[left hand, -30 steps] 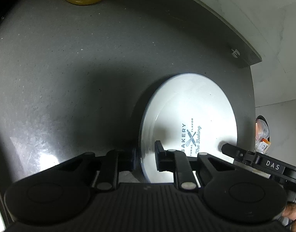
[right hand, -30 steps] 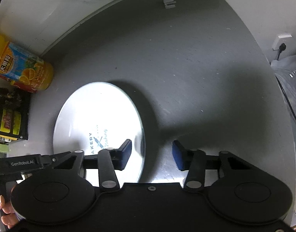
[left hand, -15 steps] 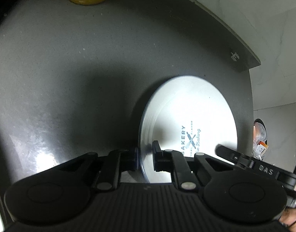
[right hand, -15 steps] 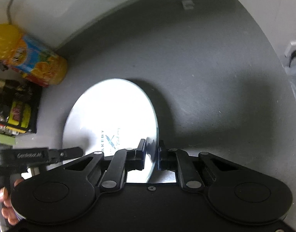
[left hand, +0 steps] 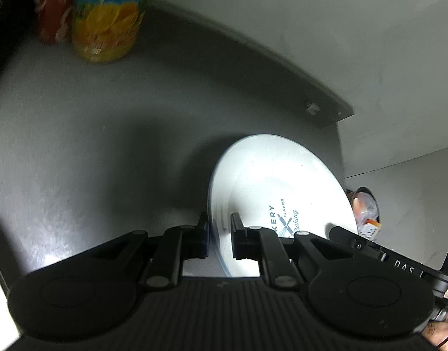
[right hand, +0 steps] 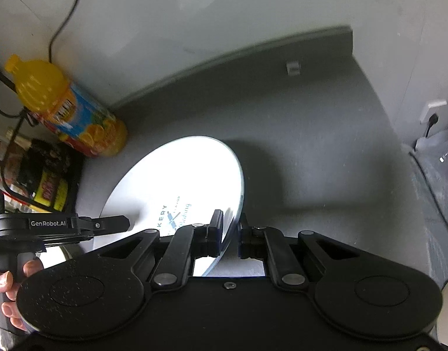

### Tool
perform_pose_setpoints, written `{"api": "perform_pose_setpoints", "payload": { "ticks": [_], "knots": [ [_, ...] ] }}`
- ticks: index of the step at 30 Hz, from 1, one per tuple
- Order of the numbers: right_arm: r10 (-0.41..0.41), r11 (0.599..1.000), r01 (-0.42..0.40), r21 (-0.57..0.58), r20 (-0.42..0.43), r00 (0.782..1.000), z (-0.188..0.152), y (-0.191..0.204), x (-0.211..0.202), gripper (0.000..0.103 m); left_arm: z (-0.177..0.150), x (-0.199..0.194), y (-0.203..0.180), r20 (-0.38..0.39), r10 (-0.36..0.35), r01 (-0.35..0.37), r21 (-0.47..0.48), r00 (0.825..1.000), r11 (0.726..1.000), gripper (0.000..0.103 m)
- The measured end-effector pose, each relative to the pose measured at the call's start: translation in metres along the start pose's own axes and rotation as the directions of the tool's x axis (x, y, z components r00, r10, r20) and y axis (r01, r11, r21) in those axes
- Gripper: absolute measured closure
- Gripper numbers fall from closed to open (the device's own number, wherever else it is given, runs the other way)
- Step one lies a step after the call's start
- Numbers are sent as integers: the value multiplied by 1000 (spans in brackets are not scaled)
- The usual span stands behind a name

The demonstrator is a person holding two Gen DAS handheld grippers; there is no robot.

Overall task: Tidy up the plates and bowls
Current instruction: 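Carry the 'BAKERY' plate with both grippers and lower it onto the plate stack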

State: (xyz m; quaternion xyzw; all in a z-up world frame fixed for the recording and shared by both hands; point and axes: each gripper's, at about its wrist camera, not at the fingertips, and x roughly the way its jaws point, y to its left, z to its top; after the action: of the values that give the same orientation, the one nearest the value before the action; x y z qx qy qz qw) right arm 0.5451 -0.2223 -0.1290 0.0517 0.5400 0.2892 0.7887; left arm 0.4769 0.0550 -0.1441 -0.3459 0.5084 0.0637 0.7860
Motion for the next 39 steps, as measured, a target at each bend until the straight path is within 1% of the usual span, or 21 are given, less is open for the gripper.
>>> {"api": "perform_pose_setpoints", "payload": {
  "ticks": [5, 13, 21, 26, 39],
  "knots": [
    [-3, 1000, 3, -1, 41, 999, 2, 8, -16, 94, 3, -21, -8, 28, -28, 27, 33, 999, 999, 91],
    [-8, 1000, 8, 2, 75, 997, -11, 28, -28, 94, -2, -45, -2, 38, -50, 48, 61, 998, 997, 91],
    [-7, 1000, 7, 1, 84, 996, -28, 57, -31, 94, -8, -69, 21, 51, -60, 57, 67, 997, 996, 91],
    [-7, 1000, 7, 2, 87, 996, -39, 75, -31, 94, -13, -83, 37, 56, -54, 50, 71, 997, 996, 91],
    [16, 1000, -15, -8, 76, 997, -66, 120, -18, 93, -21, -116, 87, 67, -44, 40, 56, 997, 998, 91]
  ]
}}
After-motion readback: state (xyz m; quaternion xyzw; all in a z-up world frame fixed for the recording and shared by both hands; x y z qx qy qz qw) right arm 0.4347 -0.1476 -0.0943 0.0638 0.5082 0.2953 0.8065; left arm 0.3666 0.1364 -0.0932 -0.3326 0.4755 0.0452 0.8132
